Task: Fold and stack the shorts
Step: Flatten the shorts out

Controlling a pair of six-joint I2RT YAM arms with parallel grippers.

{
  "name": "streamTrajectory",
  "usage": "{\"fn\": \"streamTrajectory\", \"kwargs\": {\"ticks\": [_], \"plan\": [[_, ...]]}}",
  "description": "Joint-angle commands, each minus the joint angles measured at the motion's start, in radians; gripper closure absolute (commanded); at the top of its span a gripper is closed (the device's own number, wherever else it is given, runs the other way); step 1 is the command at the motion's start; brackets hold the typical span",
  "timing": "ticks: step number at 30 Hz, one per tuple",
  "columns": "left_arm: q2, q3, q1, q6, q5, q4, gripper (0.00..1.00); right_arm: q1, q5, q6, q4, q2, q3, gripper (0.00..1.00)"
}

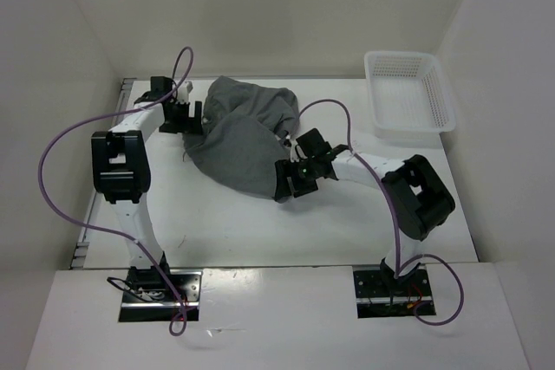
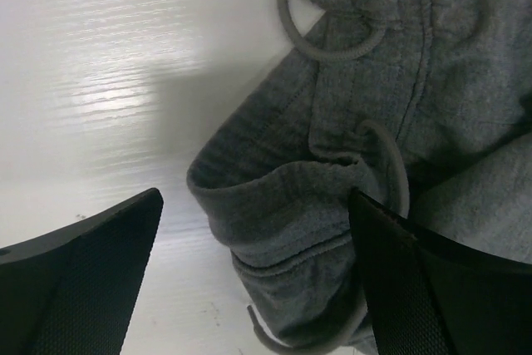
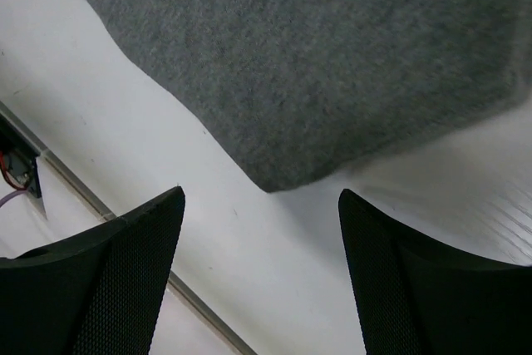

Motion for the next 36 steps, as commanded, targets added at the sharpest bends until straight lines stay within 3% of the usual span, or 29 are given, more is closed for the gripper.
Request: {"fn": "streamTrajectory", "kwargs": {"ticks": [1, 5, 6, 9, 10, 11, 13, 14, 16, 17, 21, 24, 25, 26, 29, 31, 36], "plan": [[0.024, 0.014, -0.005, 0.004, 0.056, 0.058, 0.01, 0.027, 0.049, 0.068, 0.093, 0.039, 0.007, 0.20], [0.055, 0.005, -0.005, 0.004, 0.183, 0.058, 0.08, 0.027, 0.093, 0.119, 0.120, 0.059, 0.007, 0.20], [0.055, -0.006, -0.005, 0.004, 0.195, 0.047, 0.21, 0.027, 0.116, 0.128, 0.120, 0.060, 0.018, 0.20], [0.044, -0.040, 0.004, 0.004, 0.195, 0.047, 0.41, 0.027, 0.203, 0.149, 0.119, 0.112, 0.059, 0.25], [0.029, -0.061, 0.004, 0.004, 0.195, 0.056, 0.55, 0.027, 0.230, 0.159, 0.119, 0.122, 0.071, 0.28], [0.029, -0.070, 0.004, 0.004, 0.208, 0.056, 0.62, 0.027, 0.247, 0.168, 0.119, 0.145, 0.071, 0.38], [0.000, -0.083, 0.014, 0.004, 0.208, 0.056, 0.76, 0.027, 0.227, 0.179, 0.119, 0.168, 0.100, 0.51], [0.000, -0.095, 0.014, 0.004, 0.208, 0.056, 0.89, 0.027, 0.215, 0.179, 0.119, 0.190, 0.110, 0.70], [-0.025, -0.095, 0.014, 0.004, 0.196, 0.047, 1.00, 0.027, 0.247, 0.179, 0.104, 0.199, 0.139, 0.91], [-0.025, -0.104, 0.024, 0.004, 0.195, 0.038, 1.00, 0.027, 0.274, 0.166, 0.090, 0.199, 0.148, 1.00], [-0.057, -0.052, 0.058, 0.004, 0.186, -0.008, 1.00, -0.029, 0.431, 0.007, 0.080, 0.158, 0.267, 1.00], [-0.057, 0.133, 0.099, 0.004, 0.215, -0.074, 1.00, -0.128, 0.566, -0.158, 0.065, 0.173, 0.473, 1.00], [-0.057, 0.258, 0.110, 0.004, 0.226, -0.106, 1.00, -0.149, 0.608, -0.251, 0.056, 0.184, 0.536, 1.00], [-0.057, 0.315, 0.119, 0.004, 0.238, -0.120, 1.00, -0.181, 0.635, -0.293, 0.038, 0.207, 0.659, 1.00], [-0.115, 0.416, 0.129, 0.004, 0.263, -0.143, 1.00, -0.202, 0.635, -0.400, -0.007, 0.216, 0.830, 1.00], [-0.158, 0.398, 0.129, 0.004, 0.295, -0.155, 1.00, -0.202, 0.569, -0.420, -0.062, 0.185, 0.846, 1.00], [-0.362, 0.150, 0.129, 0.004, 0.272, -0.189, 1.00, -0.202, 0.515, -0.470, -0.106, -0.036, 0.566, 1.00]]}}
